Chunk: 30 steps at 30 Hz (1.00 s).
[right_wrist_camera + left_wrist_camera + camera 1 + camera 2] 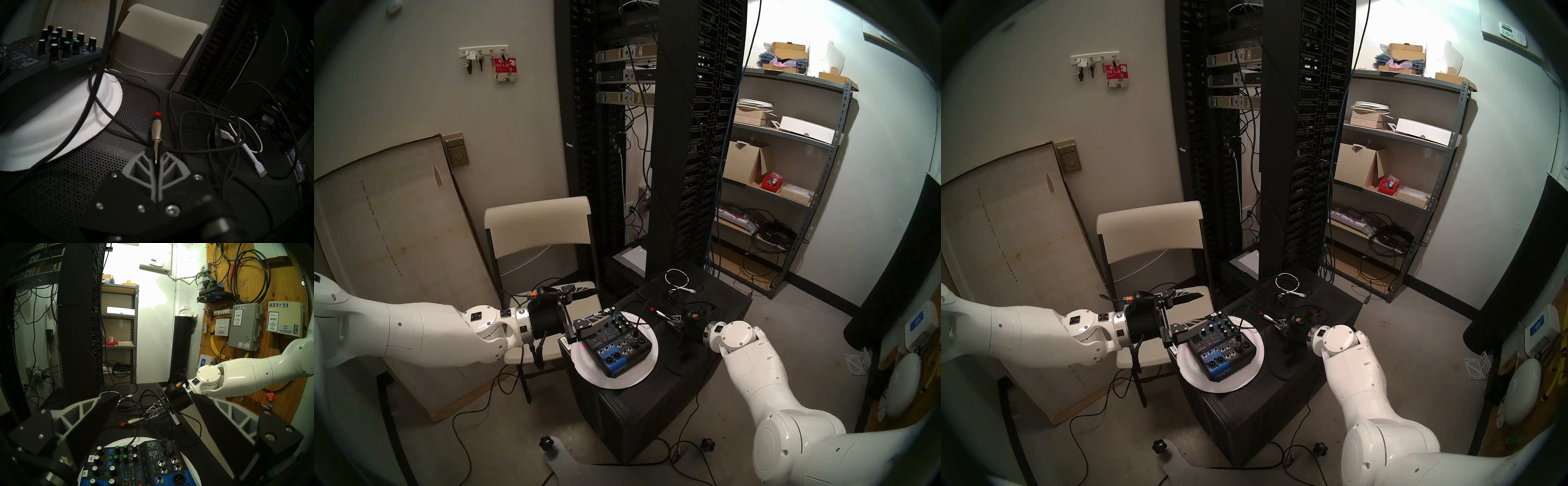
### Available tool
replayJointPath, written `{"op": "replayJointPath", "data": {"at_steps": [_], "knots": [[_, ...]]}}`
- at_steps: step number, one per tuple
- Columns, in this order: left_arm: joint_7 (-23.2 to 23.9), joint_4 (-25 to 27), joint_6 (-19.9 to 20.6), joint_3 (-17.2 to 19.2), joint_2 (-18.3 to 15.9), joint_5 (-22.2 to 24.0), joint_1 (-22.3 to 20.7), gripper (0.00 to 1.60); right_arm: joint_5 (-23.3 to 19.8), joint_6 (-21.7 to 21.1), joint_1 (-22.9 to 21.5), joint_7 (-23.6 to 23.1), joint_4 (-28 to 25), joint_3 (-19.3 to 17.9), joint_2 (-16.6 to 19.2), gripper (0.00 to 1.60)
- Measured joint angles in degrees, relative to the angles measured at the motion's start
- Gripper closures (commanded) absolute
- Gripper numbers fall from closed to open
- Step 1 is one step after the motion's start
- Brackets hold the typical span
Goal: Insert aux cable
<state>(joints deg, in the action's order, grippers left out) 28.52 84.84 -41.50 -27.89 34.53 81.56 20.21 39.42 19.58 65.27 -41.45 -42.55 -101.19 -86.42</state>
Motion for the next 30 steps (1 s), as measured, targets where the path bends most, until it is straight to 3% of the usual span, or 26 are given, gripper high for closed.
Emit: {"op": "replayJointPath", "data": {"at_steps": [9, 30], "knots": [[0.0, 0.0, 0.0, 0.0, 0.0, 0.0, 0.0, 0.00, -1.9, 0.8, 1.8, -3.1, -3.8, -2.0, 0.0, 1.60], [0.0, 0.0, 0.0, 0.0, 0.0, 0.0, 0.0, 0.00, -10.4, 5.3, 9.5, -12.8, -18.9, -8.0, -1.6, 1.60]]}}
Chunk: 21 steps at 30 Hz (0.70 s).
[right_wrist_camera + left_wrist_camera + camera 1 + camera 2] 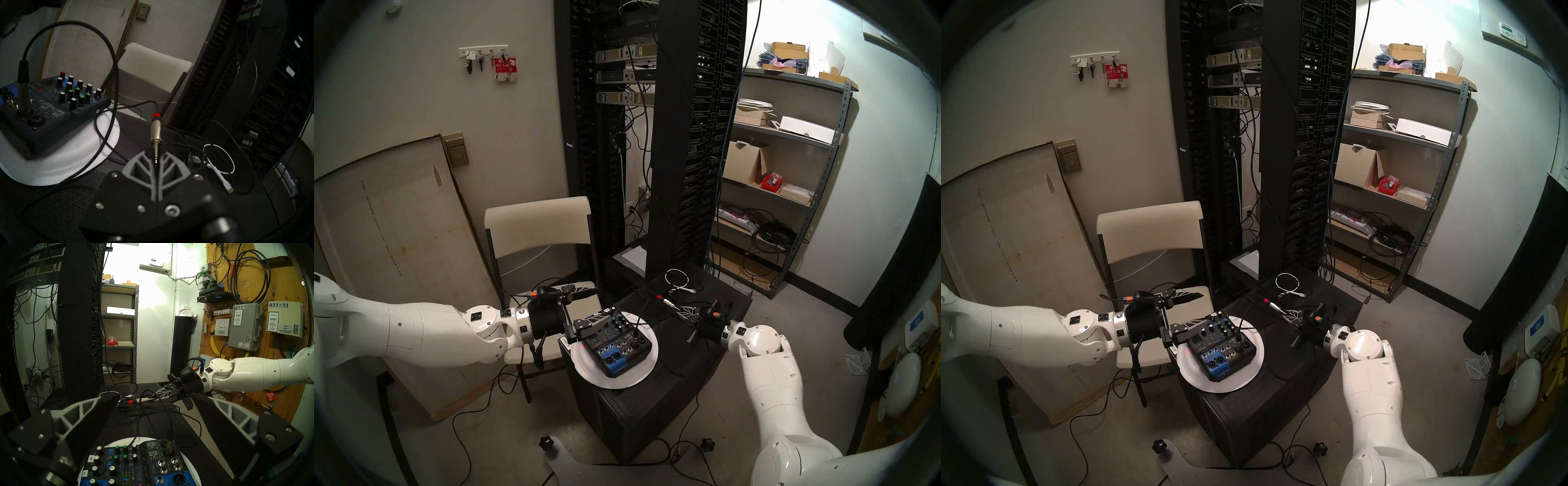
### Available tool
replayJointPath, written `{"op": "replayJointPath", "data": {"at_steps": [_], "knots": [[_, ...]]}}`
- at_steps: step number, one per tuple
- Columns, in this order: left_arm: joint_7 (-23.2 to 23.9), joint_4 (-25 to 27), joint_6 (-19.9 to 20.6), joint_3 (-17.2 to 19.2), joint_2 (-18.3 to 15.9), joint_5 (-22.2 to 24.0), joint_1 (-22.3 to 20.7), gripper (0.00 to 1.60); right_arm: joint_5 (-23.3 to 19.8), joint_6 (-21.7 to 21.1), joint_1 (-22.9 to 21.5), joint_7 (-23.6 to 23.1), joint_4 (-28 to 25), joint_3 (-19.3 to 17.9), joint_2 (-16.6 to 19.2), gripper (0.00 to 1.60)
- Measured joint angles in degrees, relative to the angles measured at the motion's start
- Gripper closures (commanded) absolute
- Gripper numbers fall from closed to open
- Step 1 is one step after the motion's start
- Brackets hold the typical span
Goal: Insert aux cable
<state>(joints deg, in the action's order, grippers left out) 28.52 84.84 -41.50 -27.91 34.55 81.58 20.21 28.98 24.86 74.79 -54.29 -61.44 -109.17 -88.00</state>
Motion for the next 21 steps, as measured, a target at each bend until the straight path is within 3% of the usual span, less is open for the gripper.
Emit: {"op": "replayJointPath", "data": {"at_steps": [9, 21], "knots": [[0.0, 0.0, 0.0, 0.0, 0.0, 0.0, 0.0, 0.00, -2.9, 1.1, 3.1, -2.7, -6.8, -2.2, -1.0, 1.60], [0.0, 0.0, 0.0, 0.0, 0.0, 0.0, 0.0, 0.00, -9.4, 1.6, 7.5, -10.5, -16.2, -3.1, -3.0, 1.60]]}}
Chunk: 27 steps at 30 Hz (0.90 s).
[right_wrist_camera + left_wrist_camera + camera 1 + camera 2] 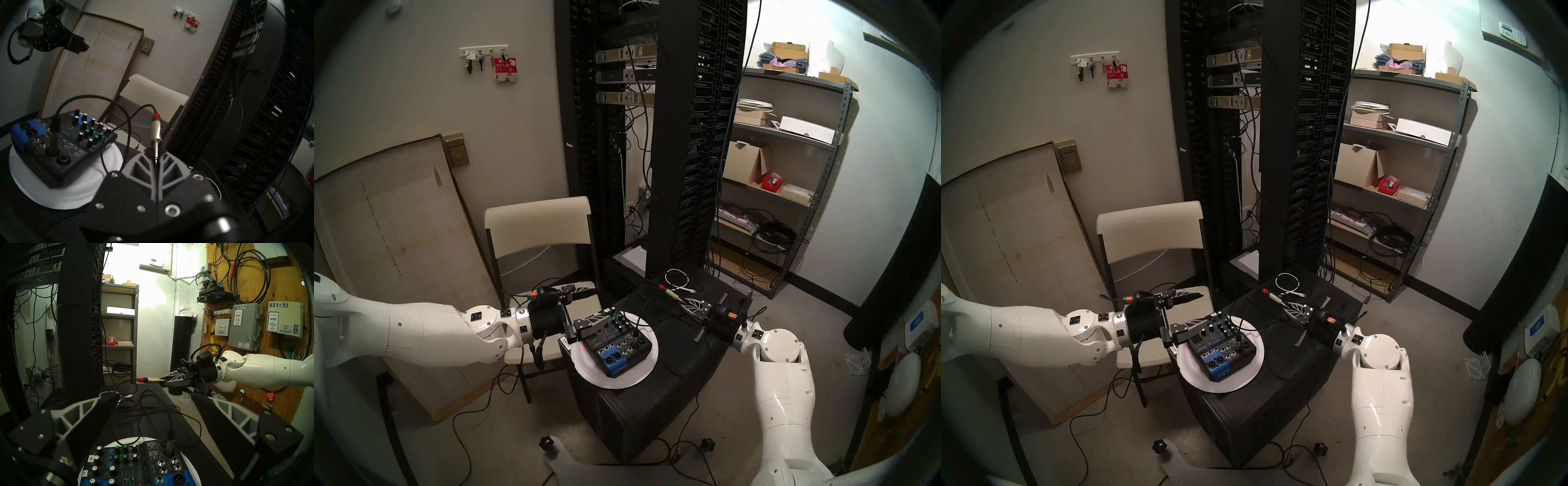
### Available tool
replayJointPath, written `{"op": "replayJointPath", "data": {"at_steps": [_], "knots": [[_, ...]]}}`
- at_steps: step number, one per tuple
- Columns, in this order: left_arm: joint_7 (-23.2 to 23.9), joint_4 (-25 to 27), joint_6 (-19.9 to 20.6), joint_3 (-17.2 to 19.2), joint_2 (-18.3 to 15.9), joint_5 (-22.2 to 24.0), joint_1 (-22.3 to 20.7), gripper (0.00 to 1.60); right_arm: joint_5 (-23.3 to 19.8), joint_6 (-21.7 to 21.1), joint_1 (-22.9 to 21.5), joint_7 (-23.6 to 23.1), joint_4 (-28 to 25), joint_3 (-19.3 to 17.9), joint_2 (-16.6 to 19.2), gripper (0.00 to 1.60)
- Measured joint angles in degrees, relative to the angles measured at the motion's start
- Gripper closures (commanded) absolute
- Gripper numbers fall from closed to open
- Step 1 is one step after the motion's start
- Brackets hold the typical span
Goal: Insert aux cable
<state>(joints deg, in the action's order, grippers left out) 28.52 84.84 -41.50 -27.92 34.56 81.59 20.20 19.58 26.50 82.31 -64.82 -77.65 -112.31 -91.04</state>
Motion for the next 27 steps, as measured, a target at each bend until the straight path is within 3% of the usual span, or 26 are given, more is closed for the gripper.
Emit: {"op": "replayJointPath", "data": {"at_steps": [9, 18, 27], "knots": [[2.1, 0.2, -0.3, 0.5, -0.2, 2.6, 0.3, 0.00, -3.3, -1.7, 4.1, -4.6, -6.4, 0.4, -1.0, 1.60], [11.0, 2.1, 0.0, 2.4, -1.6, 14.5, 2.7, 0.00, -4.7, -3.4, 7.6, -5.6, -9.4, 1.9, -1.5, 1.60], [19.9, 2.2, 4.1, 4.0, -1.8, 25.6, 6.0, 0.00, -6.0, -4.1, 9.5, -5.2, -11.6, 3.7, -1.6, 1.60]]}}
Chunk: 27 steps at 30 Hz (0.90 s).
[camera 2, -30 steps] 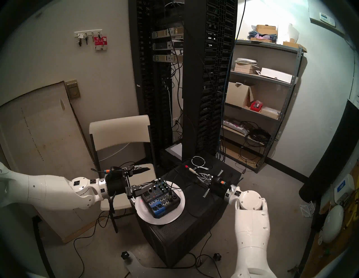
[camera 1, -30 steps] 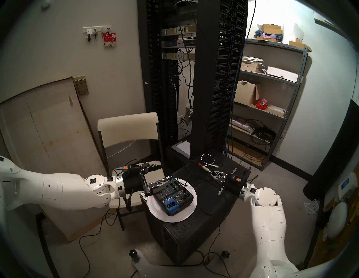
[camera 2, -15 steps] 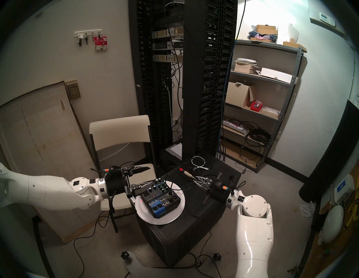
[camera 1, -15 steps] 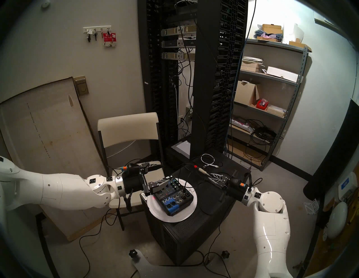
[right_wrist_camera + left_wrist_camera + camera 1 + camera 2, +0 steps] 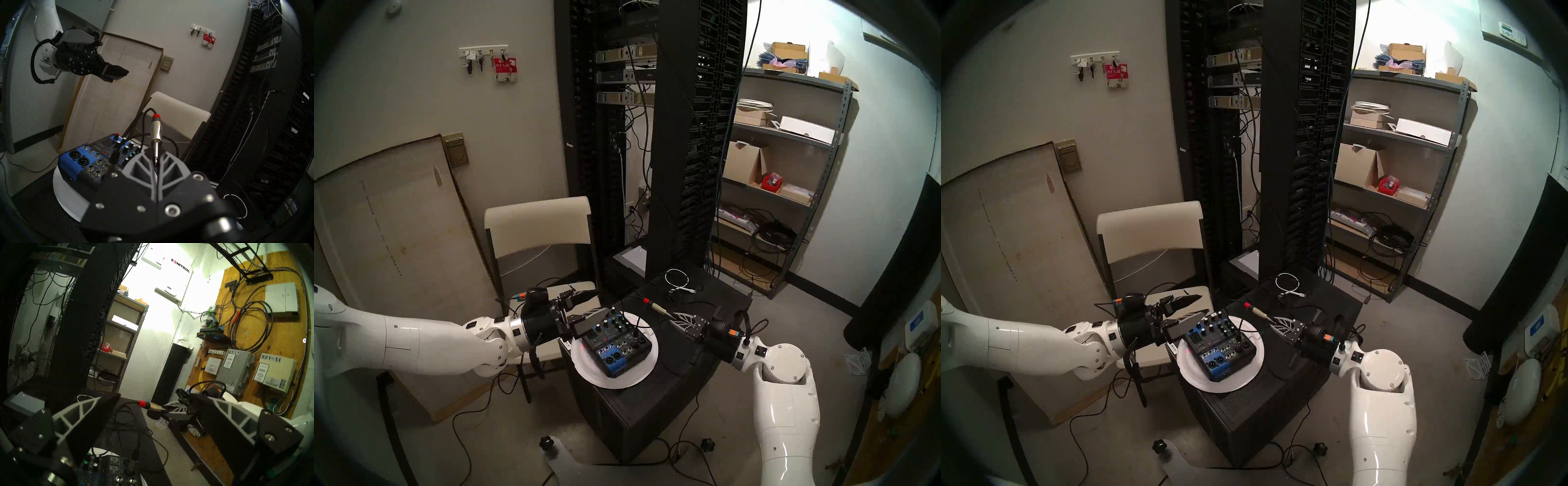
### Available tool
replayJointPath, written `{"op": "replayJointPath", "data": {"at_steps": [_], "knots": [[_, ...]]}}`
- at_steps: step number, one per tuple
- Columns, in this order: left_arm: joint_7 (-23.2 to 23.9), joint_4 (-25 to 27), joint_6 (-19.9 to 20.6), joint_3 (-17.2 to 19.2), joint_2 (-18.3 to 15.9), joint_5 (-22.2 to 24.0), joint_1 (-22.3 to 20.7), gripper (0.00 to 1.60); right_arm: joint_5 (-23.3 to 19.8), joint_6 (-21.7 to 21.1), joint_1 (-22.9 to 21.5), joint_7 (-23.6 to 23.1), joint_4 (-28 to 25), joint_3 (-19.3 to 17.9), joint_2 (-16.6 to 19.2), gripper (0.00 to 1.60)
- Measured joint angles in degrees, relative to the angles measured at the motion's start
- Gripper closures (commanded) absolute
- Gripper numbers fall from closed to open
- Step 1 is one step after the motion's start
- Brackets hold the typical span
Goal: Insert aux cable
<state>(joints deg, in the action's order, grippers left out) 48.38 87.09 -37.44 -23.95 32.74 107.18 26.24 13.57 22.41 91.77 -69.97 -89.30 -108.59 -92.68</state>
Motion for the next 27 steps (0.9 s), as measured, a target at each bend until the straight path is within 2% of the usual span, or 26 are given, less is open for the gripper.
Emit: {"op": "replayJointPath", "data": {"at_steps": [3, 11, 27], "knots": [[3.5, -0.9, 1.9, 0.8, 0.3, 3.6, 1.2, 0.00, -0.2, -0.2, 0.5, 0.2, -0.4, 0.5, 0.0, 1.60], [10.3, -4.1, 6.1, 2.1, 1.9, 9.5, 3.5, 0.00, -0.3, -0.2, 1.2, 0.6, -0.8, 2.0, 0.0, 1.60], [14.5, -6.3, 13.7, 2.9, 4.5, 14.0, 4.6, 0.00, -0.5, 0.2, 1.1, 1.8, -1.1, 4.5, 0.0, 1.60]]}}
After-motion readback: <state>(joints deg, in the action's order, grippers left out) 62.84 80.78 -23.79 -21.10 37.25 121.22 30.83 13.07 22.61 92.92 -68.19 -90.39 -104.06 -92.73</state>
